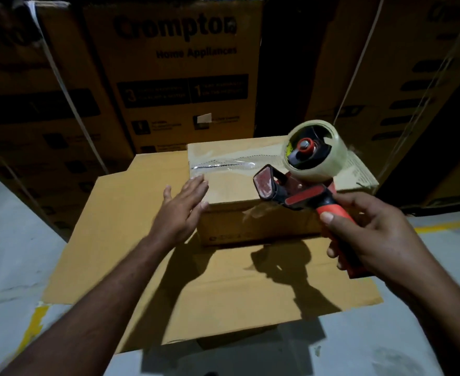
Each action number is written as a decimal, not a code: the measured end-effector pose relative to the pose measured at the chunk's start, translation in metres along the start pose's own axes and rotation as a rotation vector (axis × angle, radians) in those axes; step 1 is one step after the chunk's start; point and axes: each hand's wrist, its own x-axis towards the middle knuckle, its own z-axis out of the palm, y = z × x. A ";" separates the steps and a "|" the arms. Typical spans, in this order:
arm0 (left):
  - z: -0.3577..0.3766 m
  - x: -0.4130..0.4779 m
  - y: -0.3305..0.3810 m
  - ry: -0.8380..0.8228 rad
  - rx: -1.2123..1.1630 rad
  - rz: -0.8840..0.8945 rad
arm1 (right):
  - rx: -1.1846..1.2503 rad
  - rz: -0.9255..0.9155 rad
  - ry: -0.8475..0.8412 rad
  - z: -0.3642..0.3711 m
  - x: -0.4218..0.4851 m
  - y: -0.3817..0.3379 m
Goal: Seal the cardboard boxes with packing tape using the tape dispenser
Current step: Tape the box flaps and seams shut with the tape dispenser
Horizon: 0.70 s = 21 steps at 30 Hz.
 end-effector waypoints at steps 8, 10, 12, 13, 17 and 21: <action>0.015 0.028 0.025 0.216 -0.437 -0.302 | 0.191 -0.040 0.007 0.086 0.048 0.005; 0.026 0.024 0.023 0.320 -0.471 -0.308 | 0.250 -0.017 -0.019 0.097 0.055 0.005; 0.032 0.022 0.020 0.363 -0.547 -0.286 | 0.274 0.021 -0.035 0.101 0.059 0.002; 0.032 0.024 0.019 0.353 -0.611 -0.285 | 0.263 0.035 -0.034 0.101 0.060 0.001; 0.013 0.032 0.003 0.282 -0.764 -0.304 | 0.251 0.038 -0.006 0.094 0.063 -0.002; -0.019 0.073 -0.009 0.307 -0.445 -0.418 | 0.218 0.010 0.049 0.087 0.065 -0.008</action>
